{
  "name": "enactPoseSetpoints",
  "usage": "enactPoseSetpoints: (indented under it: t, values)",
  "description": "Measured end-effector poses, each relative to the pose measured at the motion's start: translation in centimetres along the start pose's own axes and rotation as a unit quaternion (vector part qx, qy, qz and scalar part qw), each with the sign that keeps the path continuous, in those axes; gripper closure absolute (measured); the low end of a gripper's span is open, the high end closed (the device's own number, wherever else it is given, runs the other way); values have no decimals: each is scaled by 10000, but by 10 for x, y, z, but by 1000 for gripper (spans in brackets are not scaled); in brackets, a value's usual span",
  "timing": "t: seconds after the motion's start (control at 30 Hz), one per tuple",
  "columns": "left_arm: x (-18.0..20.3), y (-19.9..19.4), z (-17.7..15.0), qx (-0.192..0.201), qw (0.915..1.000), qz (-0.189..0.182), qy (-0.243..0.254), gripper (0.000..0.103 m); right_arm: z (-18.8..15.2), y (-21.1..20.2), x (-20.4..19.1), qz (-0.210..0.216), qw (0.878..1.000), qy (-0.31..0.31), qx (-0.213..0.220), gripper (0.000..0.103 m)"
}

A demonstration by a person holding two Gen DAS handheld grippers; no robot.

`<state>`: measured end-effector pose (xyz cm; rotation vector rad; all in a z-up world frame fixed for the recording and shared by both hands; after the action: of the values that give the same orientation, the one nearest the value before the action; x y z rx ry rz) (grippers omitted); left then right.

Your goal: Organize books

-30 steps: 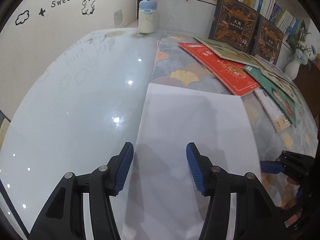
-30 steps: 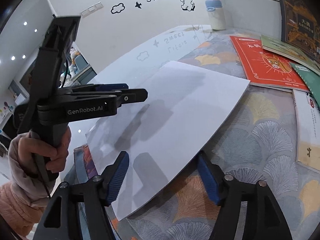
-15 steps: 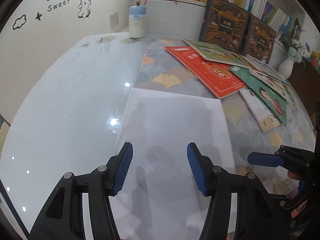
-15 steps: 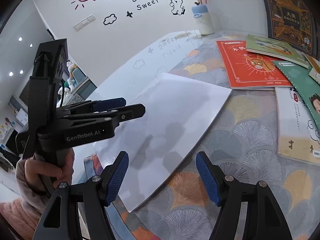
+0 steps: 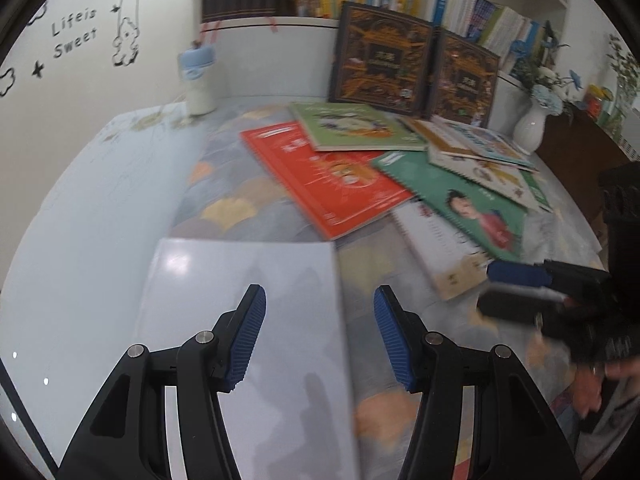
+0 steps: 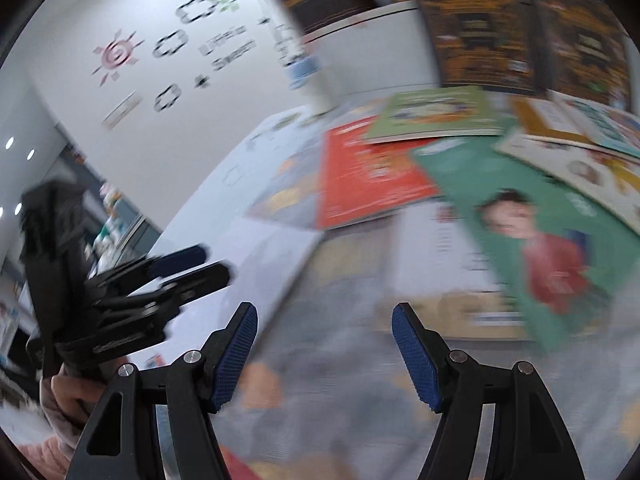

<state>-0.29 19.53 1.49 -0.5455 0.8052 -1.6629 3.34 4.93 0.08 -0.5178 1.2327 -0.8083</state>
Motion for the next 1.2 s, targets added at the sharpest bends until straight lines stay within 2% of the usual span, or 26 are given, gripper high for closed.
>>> enactPoseSetpoints:
  t: [0.17, 0.27, 0.47, 0.63, 0.8, 0.87, 0.97, 1.03, 1.13, 1.2]
  values:
    - [37, 15, 19, 24, 9996, -251, 125, 49, 30, -35, 71, -367, 9969, 588, 382, 35]
    - [59, 26, 31, 19, 9990, -416, 175, 49, 49, -65, 124, -740, 9870, 1062, 951, 35]
    - [107, 52, 62, 32, 9962, -791, 361, 49, 62, -103, 195, -751, 9679, 1992, 1332, 35]
    - [129, 74, 96, 88, 9953, -861, 441, 49, 73, -108, 228, -585, 9565, 2403, 1546, 35]
    - [138, 92, 133, 148, 9948, -986, 219, 49, 79, -115, 245, -259, 9465, 2794, 1594, 37]
    - [142, 97, 149, 172, 9949, -984, 122, 49, 82, -128, 247, -405, 9457, 2700, 1765, 37]
    - [148, 108, 173, 210, 9966, -790, 118, 49, 87, -147, 257, -773, 9393, 2597, 2106, 37]
    - [155, 119, 187, 189, 9965, -798, 160, 49, 89, -154, 267, -664, 9336, 2737, 2215, 37]
    - [162, 137, 205, 174, 9964, -805, 189, 49, 110, -163, 282, -91, 9290, 2982, 2189, 37]
    - [172, 150, 214, 145, 9957, -857, 316, 49, 135, -171, 292, -300, 9343, 2762, 2233, 37]
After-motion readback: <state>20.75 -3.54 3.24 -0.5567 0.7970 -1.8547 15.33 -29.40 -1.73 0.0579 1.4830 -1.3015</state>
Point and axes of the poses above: each gripper's, at about its wrist camera, not at the fingertips, and y roughly the way its jaws point, x to its right, z to its top, the point moved 8 cm from there along y, roughly the way its jaws point, and after that the axes turned 15 degrees about y, right-handed, at the moved point
